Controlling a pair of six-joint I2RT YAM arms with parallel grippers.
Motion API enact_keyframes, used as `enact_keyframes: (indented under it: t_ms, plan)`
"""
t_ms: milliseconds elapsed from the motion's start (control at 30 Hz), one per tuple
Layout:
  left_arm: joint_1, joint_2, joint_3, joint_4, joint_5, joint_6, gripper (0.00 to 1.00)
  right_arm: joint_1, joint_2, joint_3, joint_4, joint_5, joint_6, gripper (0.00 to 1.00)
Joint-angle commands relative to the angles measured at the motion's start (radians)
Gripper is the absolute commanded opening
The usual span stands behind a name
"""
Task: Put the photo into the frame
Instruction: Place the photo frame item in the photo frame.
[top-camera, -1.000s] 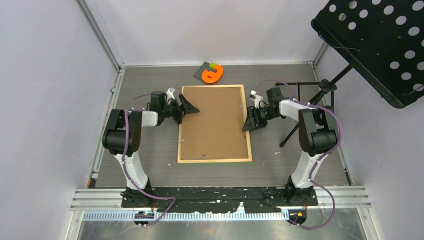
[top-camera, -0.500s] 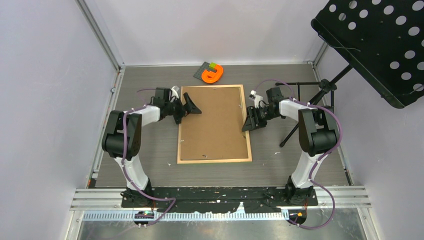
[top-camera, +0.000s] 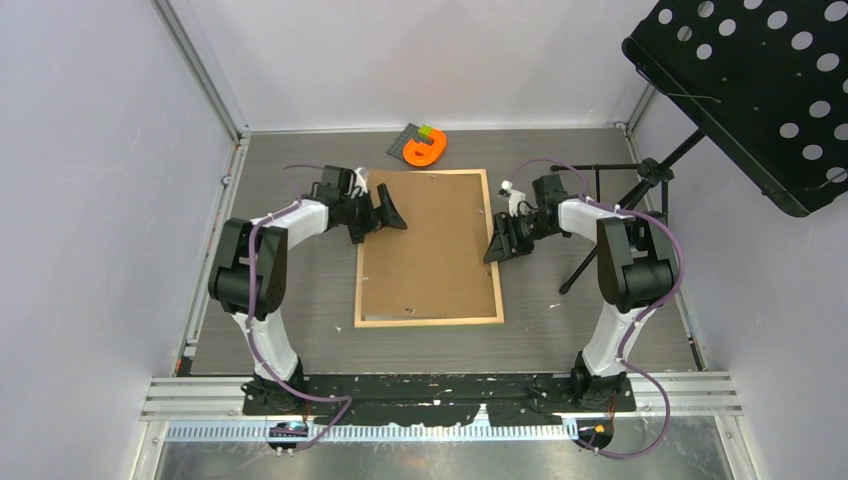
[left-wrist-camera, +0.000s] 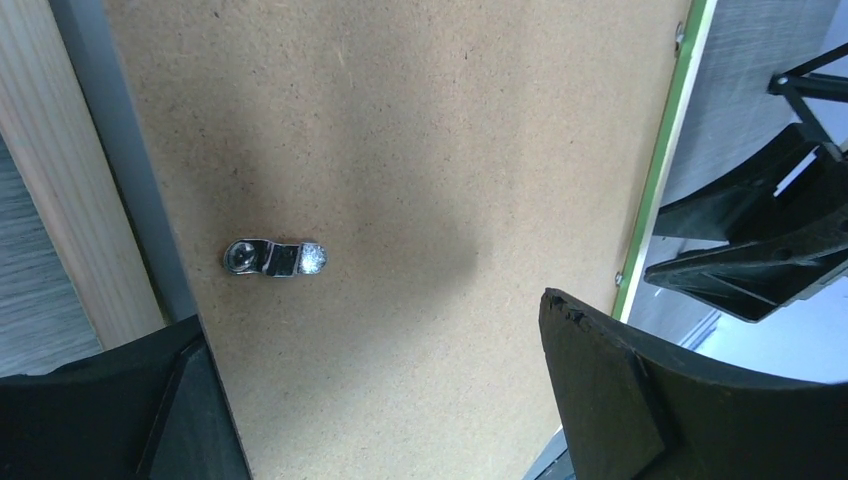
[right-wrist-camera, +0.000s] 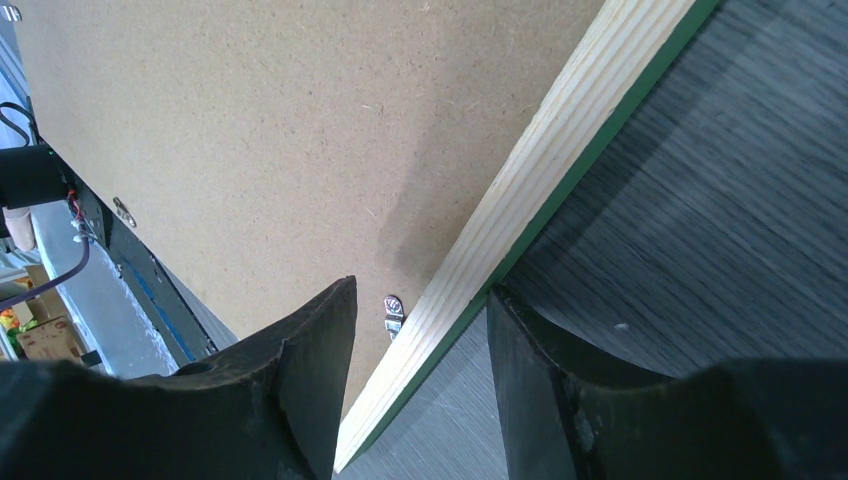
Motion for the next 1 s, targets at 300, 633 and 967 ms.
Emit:
enact_keyframes:
  t_ms: [300,633,967]
  plan:
    - [-0.079,0.043,0.164,-0.254,-0.142,0.128,0.95,0.008,-0.020,0.024,0.015,-0.024,-0.007,0.57]
    - [-0.096,0.052,0.209,-0.334,-0.222,0.177,1.00,0.008,-0.013,0.026,0.016,-0.026,-0.007,0.57]
    - [-0.096,0.035,0.212,-0.349,-0.246,0.195,1.00,0.008,-0.009,0.020,0.022,-0.027,-0.007,0.57]
